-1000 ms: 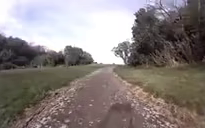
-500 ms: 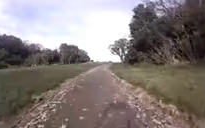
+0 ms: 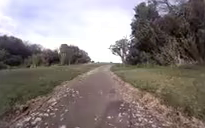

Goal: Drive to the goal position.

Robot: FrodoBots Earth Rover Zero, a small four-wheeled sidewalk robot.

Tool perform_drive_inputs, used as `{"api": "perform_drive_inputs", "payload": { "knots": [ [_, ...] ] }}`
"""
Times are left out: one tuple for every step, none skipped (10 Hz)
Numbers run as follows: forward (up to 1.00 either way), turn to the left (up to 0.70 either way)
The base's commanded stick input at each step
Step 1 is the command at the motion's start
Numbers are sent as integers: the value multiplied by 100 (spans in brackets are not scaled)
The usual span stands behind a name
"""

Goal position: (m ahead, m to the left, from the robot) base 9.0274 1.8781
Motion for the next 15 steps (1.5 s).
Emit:
{"api": "perform_drive_inputs", "payload": {
  "knots": [
    [85, 0],
    [85, 0],
    [85, 0],
    [85, 0],
    [85, 0],
    [85, 0],
    [85, 0],
    [85, 0],
    [85, 0],
    [85, 0],
    [85, 0],
    [85, 0],
    [85, 0],
    [85, 0],
    [85, 0]
  ]
}}
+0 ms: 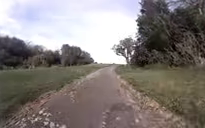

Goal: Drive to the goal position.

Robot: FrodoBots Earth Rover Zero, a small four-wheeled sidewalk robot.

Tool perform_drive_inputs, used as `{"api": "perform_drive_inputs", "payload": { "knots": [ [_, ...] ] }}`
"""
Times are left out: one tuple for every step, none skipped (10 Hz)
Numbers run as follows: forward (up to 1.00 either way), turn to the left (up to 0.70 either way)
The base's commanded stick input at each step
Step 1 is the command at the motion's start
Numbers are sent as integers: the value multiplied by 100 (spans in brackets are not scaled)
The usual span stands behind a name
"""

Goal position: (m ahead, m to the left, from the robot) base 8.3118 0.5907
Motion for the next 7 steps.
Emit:
{"api": "perform_drive_inputs", "payload": {
  "knots": [
    [85, 0],
    [85, 0],
    [85, 0],
    [85, 0],
    [85, 0],
    [85, 0],
    [85, 0]
  ]
}}
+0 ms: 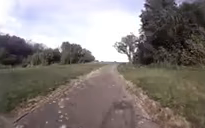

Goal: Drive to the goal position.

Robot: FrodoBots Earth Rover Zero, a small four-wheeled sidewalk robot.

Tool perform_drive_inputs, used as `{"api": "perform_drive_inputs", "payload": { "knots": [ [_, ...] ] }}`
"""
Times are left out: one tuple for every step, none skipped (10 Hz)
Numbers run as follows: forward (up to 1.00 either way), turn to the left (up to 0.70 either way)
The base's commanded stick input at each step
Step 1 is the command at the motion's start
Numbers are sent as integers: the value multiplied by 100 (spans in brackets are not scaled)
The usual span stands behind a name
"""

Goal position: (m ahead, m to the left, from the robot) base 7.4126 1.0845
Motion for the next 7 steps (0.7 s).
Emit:
{"api": "perform_drive_inputs", "payload": {
  "knots": [
    [85, 0],
    [85, 0],
    [85, -1],
    [85, -4],
    [85, -4],
    [85, 0],
    [85, 0]
  ]
}}
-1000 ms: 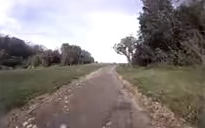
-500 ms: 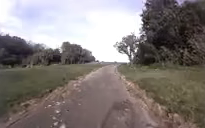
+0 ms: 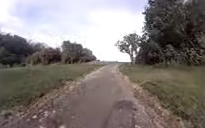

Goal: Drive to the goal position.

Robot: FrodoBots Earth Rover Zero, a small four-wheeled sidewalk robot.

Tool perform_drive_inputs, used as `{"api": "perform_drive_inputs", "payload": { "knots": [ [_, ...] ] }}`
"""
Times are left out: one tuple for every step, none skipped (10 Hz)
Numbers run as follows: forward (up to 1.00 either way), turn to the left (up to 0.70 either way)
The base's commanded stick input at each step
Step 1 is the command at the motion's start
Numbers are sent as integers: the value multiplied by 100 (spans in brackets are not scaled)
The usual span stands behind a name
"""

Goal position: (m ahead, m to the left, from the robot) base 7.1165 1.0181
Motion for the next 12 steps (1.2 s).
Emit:
{"api": "perform_drive_inputs", "payload": {
  "knots": [
    [85, 0],
    [85, 0],
    [85, 0],
    [85, 0],
    [85, 0],
    [85, 0],
    [85, 0],
    [85, 0],
    [85, 0],
    [85, 0],
    [85, 0],
    [85, 0]
  ]
}}
